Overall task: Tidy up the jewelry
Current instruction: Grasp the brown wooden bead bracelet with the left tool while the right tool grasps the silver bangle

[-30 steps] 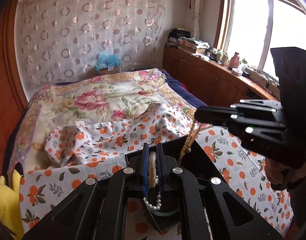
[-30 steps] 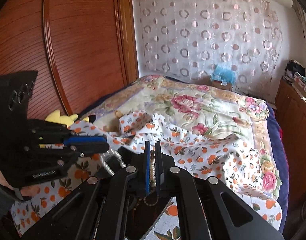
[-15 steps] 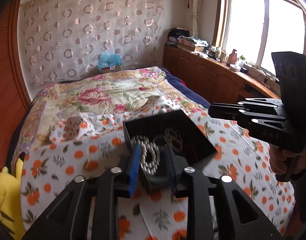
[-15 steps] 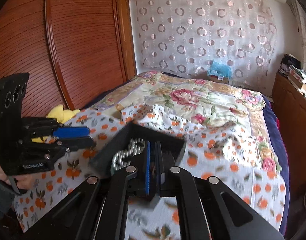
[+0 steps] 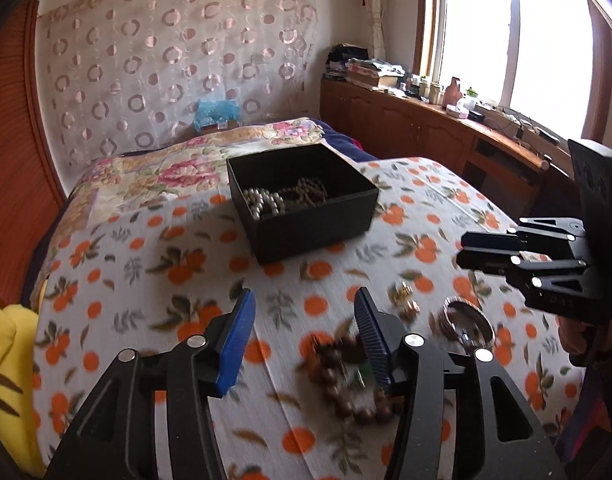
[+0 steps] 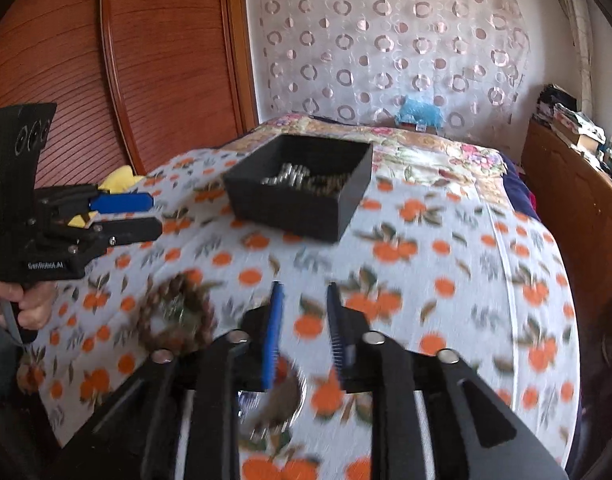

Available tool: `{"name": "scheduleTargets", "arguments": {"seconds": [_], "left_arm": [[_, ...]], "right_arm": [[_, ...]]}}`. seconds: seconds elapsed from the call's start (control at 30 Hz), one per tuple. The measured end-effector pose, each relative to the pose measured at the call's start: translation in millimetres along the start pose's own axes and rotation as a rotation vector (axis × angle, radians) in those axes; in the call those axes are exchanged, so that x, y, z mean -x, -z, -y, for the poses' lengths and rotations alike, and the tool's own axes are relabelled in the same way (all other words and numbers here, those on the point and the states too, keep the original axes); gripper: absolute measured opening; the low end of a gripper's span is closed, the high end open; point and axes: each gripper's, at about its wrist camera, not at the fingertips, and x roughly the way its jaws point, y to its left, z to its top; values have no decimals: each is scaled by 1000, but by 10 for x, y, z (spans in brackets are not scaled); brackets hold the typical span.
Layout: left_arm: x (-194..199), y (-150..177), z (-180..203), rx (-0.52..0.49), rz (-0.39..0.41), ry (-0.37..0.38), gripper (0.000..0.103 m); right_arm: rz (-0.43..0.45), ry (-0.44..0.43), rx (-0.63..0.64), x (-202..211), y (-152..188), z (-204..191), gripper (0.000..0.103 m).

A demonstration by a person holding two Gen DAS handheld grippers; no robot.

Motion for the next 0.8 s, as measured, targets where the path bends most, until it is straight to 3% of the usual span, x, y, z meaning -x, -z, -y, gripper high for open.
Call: {"name": "scheduleTargets", "arguments": {"seconds": [0.17,0.27,0.43,0.63,0.73,0.8], "left_arm": [[80,182,42,24,-11,5,59],[109,286,48,36,-17,6,64],[99,414,48,37,-46,-10,64],[32,457,23,43,-74,-19,64],[-19,461,19,55,-87,2,57],[-82,461,-2,71,-106,14,46]], "right_arm": [[2,-16,-75,141,238,-10,28],[1,-10,-102,213,360,-6,35],[-5,-14,-129,240,494,-24,44],[-27,-11,-132,177,596,-40,47],[-16,-7,-123,191,613,-65,47],[-10,-4,-123,202,621,-68,47]]}}
